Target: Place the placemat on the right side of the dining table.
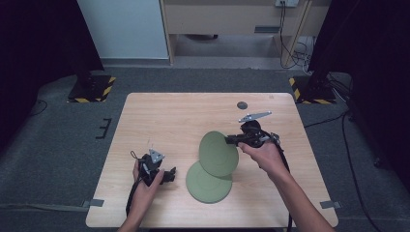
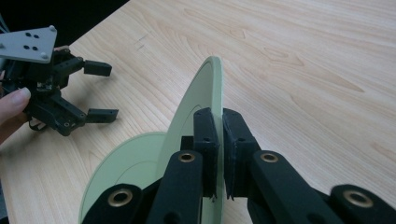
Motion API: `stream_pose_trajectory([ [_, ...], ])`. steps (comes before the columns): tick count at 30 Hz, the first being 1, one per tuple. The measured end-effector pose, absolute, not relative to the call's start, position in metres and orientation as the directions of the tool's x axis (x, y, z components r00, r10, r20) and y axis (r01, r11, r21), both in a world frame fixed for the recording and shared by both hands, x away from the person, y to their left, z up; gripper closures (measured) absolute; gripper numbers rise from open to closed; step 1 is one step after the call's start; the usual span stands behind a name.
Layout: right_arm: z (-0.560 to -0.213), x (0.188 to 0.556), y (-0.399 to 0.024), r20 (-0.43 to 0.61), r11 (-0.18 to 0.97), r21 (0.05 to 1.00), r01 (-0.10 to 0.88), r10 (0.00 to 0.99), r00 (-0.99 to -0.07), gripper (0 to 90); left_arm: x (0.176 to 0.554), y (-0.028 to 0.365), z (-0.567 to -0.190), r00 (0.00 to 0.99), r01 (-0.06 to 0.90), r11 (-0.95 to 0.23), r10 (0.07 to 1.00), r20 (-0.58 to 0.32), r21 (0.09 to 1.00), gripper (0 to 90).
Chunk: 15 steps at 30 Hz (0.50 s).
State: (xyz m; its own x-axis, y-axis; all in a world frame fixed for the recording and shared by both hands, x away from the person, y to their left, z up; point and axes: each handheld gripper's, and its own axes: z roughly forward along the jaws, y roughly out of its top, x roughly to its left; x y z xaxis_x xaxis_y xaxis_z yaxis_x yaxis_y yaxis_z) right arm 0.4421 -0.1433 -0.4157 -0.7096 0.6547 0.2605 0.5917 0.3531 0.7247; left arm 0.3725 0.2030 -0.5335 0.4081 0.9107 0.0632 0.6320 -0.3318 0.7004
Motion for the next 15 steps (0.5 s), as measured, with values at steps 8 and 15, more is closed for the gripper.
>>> stream_pose_trajectory([
  [8, -0.403, 0.443, -0.145, 0.254, 0.338, 0.742, 0.579, 0.658, -0.709, 86.0, 0.372, 0.203, -0.534, 0.400, 0.635, -0.326, 0.914, 0.063, 0.700, 1.9],
  [15, -0.392, 0.447, -0.145, 0.243, 0.311, 0.757, 0.575, 0.682, -0.689, 86.0, 0.372, 0.203, -0.534, 0.402, 0.637, -0.323, 0.914, 0.056, 0.700, 1.6],
])
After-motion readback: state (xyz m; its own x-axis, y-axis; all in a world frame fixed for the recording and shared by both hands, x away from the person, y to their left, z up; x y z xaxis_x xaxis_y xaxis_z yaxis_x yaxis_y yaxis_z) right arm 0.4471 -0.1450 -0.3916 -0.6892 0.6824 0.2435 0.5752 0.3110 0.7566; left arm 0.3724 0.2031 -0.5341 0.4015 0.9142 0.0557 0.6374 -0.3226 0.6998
